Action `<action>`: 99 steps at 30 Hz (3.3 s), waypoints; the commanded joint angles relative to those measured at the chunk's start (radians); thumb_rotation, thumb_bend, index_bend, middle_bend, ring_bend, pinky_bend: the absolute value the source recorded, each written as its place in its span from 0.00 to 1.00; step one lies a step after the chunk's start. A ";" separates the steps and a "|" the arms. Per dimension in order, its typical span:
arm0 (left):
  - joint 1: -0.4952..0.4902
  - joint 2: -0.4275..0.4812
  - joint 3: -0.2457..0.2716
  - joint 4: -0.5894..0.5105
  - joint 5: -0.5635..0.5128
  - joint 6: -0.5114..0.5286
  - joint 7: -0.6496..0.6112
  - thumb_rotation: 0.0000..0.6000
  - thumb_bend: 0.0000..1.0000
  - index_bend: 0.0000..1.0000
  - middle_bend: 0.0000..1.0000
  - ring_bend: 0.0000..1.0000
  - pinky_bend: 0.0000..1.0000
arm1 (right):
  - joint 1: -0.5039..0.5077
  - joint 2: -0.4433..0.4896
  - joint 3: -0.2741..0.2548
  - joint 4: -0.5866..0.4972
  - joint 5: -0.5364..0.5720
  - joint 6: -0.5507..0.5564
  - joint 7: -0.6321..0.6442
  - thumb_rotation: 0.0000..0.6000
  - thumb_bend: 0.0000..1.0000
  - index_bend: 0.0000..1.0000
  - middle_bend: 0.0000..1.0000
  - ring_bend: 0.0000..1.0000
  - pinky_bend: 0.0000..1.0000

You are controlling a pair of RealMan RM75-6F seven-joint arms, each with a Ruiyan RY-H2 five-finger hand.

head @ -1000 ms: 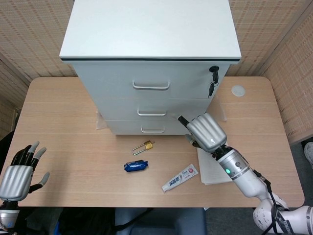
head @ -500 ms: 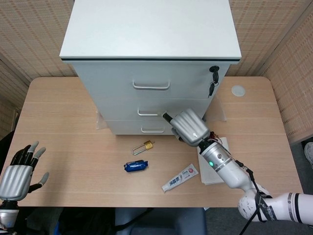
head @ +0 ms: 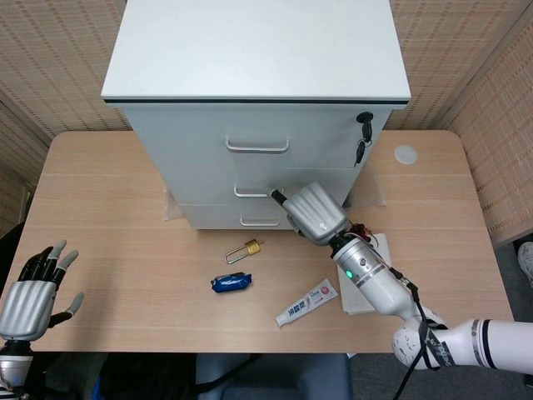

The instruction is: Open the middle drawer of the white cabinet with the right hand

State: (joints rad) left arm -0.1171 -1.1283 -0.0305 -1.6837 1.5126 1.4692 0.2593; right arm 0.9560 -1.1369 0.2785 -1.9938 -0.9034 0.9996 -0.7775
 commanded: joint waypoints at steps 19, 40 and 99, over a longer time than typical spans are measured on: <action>0.001 -0.006 0.003 0.010 0.003 0.003 -0.006 1.00 0.31 0.14 0.04 0.07 0.13 | 0.001 0.042 -0.082 -0.120 -0.023 0.075 -0.053 1.00 0.49 0.18 0.88 0.93 0.83; 0.002 -0.013 0.006 0.021 0.008 0.005 -0.012 1.00 0.31 0.14 0.04 0.07 0.13 | -0.019 0.071 -0.151 -0.252 -0.074 0.135 -0.124 1.00 0.49 0.18 0.88 0.93 0.83; 0.010 -0.040 -0.004 0.026 -0.007 0.019 -0.030 1.00 0.31 0.14 0.04 0.07 0.13 | -0.775 0.267 -0.410 -0.036 -0.648 0.680 0.404 1.00 0.40 0.21 0.53 0.53 0.69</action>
State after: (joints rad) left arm -0.1071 -1.1628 -0.0342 -1.6620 1.5046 1.4860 0.2301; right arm 0.2089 -0.8444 -0.1270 -2.0806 -1.5949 1.7026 -0.4034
